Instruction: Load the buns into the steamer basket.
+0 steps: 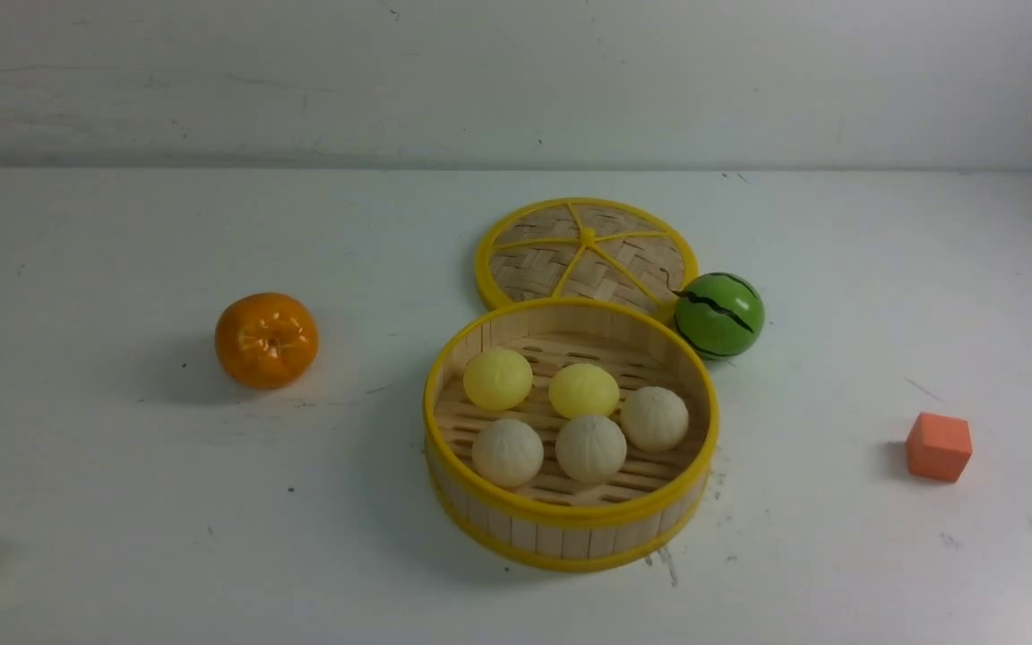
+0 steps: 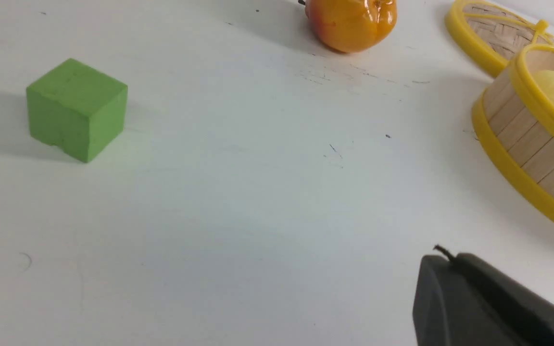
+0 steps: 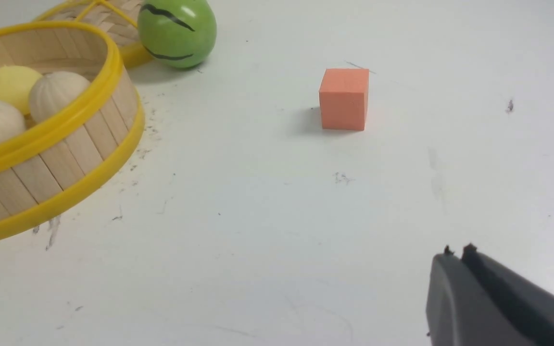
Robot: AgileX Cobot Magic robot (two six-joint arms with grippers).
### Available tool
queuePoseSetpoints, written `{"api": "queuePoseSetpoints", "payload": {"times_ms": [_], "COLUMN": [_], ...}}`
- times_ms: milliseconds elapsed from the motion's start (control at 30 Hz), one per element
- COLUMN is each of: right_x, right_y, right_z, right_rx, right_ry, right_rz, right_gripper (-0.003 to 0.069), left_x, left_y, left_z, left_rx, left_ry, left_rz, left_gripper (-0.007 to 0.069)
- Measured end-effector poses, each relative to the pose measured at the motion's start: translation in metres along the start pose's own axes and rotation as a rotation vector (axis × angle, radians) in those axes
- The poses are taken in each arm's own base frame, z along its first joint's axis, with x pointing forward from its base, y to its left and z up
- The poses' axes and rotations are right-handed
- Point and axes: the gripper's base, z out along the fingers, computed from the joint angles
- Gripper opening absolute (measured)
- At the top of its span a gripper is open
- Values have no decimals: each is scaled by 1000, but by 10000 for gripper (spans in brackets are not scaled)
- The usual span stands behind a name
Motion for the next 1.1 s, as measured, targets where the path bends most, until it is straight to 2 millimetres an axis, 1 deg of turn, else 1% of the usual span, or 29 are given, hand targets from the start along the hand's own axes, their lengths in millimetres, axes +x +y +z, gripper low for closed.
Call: {"api": "queuePoseSetpoints", "payload": {"times_ms": [733,1100], "right_x": [0,0], "right_y": [0,0], "right_z": [0,0], "right_rx": [0,0], "right_ry": [0,0], "right_rz": [0,0], "right_gripper": [34,34], "left_x": [0,0], "left_y": [0,0], "left_z": [0,0], "left_rx": [1,1], "left_ry": [0,0], "left_rz": [-2,-3], "left_gripper": [-13,-13]}}
